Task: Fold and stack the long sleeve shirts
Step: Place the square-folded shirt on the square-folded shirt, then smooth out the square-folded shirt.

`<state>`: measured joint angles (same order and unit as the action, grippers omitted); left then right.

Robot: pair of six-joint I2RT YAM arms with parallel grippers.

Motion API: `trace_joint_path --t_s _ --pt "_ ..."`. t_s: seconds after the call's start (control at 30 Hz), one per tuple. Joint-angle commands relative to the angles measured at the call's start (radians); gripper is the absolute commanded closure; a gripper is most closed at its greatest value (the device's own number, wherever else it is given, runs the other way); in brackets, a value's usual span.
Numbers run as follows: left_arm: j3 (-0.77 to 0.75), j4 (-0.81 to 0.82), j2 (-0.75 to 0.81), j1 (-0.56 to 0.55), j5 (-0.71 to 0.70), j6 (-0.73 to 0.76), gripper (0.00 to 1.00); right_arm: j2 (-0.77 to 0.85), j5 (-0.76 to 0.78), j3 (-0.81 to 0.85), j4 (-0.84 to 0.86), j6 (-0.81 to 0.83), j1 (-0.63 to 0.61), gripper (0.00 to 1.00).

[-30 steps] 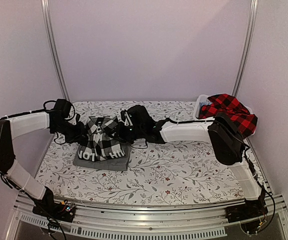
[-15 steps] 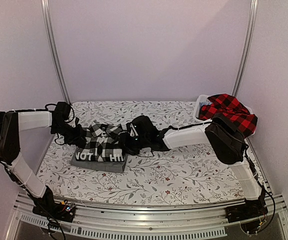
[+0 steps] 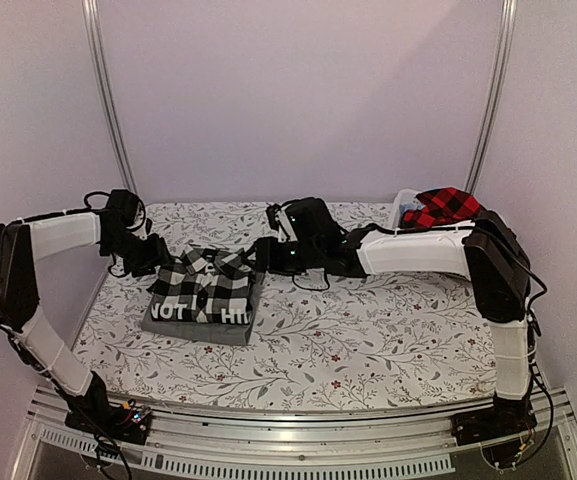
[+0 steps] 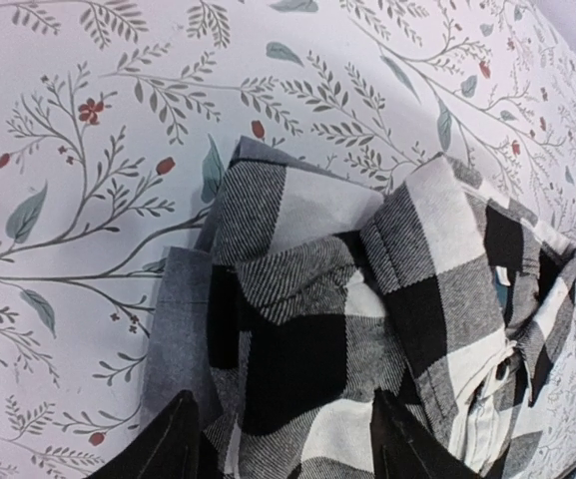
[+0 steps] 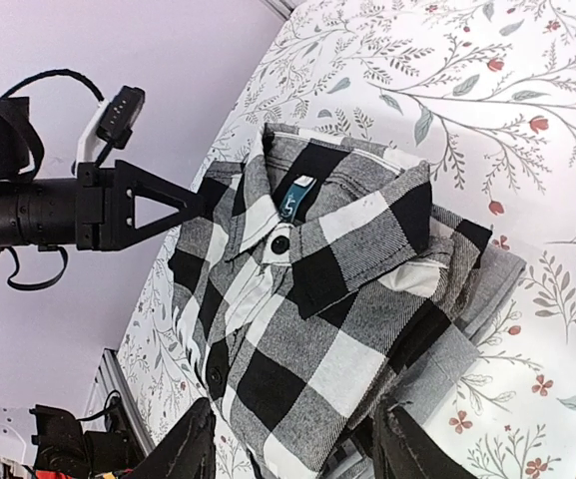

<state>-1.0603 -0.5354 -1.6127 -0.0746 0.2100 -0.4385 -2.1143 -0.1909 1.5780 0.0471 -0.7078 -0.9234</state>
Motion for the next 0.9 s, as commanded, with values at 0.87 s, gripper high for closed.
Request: trace_joint_path --t_s 0.87 --pt "-0.123 0.186 -0.051 -0.401 0.111 -0.193 0.41 0.057 0.150 -0.022 -0.300 0.335 -0.092 0.48"
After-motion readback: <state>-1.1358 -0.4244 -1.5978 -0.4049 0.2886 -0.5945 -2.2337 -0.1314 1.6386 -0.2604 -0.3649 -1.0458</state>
